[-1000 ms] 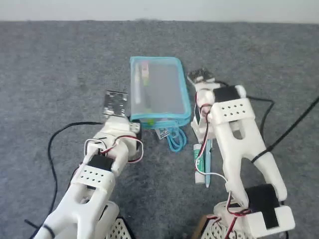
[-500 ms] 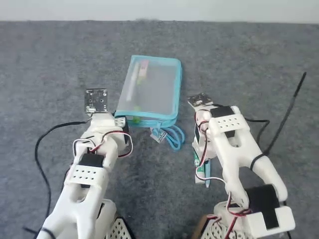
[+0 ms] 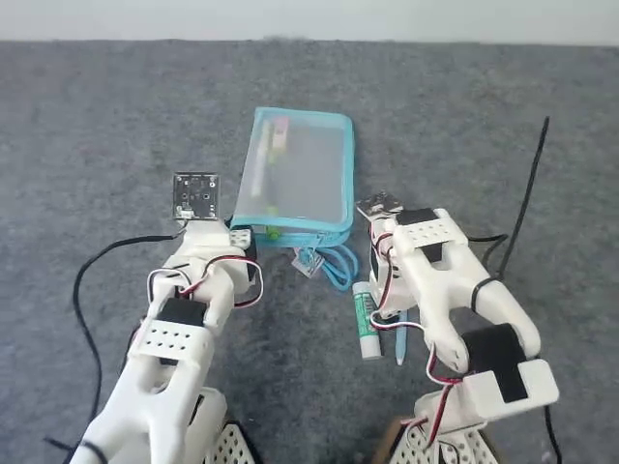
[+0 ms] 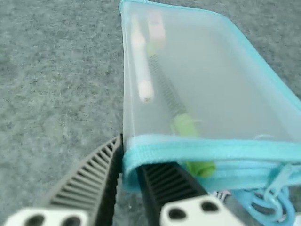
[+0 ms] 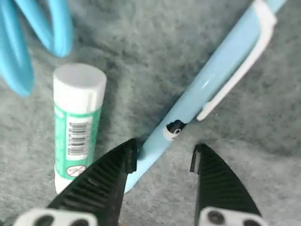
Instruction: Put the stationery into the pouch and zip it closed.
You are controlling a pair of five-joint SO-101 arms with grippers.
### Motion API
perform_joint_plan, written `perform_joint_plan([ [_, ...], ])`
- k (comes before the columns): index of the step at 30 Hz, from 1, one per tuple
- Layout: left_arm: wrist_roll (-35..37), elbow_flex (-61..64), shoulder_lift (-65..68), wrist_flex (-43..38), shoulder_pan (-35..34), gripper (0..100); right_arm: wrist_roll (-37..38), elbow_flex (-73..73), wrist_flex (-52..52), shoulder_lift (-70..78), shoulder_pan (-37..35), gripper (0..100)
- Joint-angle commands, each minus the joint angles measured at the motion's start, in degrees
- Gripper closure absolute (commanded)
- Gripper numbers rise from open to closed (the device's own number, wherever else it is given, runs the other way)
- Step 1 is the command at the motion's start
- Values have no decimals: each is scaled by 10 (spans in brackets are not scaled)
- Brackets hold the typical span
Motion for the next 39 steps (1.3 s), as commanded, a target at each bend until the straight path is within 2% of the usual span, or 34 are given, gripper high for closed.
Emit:
perform_joint_plan([
  [1,3,-35,-7,-6,1,989,14,0,-8,19,10,887],
  [4,3,-35,-7,-6,1,989,52,-5,-9,15,44,998],
  [6,4,-38,-8,-6,-7,989,72,-10,-1,0,71,982],
  [8,10,-51,-8,-7,-48,989,72,-20,17,-29,100,991],
  [11,65,-64,-4,-3,-99,989,72,-22,28,-98,127,991],
  [13,64,-63,-3,16,-51,989,64,-18,36,-137,126,991],
  [17,-49,-50,-7,62,181,989,63,9,44,-189,94,991],
  [18,-67,-49,-8,62,203,989,65,15,44,-194,87,991],
  [20,-67,-54,-8,59,174,989,66,22,44,-197,85,991],
  [25,35,-66,-5,26,-43,989,67,22,44,-200,82,991],
  [27,28,-65,-3,27,-43,989,67,22,44,-202,80,991],
  [30,-11,-51,-6,28,46,989,68,22,45,-204,80,991],
  [32,-11,-46,-7,26,88,989,79,20,52,-204,85,991],
  [34,-10,-47,-7,25,76,989,95,11,72,-211,85,991],
  [39,26,-57,-5,22,-18,989,98,-22,109,-268,70,991],
])
